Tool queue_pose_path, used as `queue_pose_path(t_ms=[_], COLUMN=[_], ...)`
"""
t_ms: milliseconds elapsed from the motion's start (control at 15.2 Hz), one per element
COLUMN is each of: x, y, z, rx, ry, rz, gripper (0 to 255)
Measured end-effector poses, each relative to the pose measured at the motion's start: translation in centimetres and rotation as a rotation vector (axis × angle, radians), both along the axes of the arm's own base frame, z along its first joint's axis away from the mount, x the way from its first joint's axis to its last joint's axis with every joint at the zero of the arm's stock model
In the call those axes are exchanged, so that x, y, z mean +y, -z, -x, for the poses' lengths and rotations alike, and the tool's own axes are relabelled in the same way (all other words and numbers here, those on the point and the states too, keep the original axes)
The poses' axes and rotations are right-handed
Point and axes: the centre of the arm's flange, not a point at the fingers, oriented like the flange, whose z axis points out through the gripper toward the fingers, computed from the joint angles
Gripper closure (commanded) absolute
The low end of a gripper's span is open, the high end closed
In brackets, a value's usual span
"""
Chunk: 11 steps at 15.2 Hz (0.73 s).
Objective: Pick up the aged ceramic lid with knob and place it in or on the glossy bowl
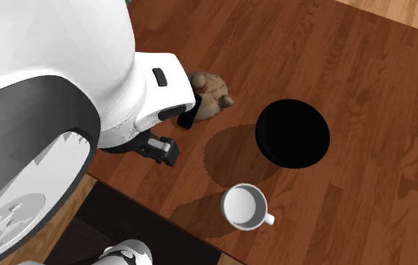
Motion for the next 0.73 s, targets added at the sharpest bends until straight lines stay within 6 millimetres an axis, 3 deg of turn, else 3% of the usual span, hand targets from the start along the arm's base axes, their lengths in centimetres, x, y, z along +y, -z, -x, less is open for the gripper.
queue_pose_path(t_ms=[198,726], x=[0.3,1.0], y=[0.6,4.5], z=[-1.6,-12.1], rx=[0.007,0.055], ry=[-0.008,-0.061], rz=[0.006,0.046], gripper=[0,0])
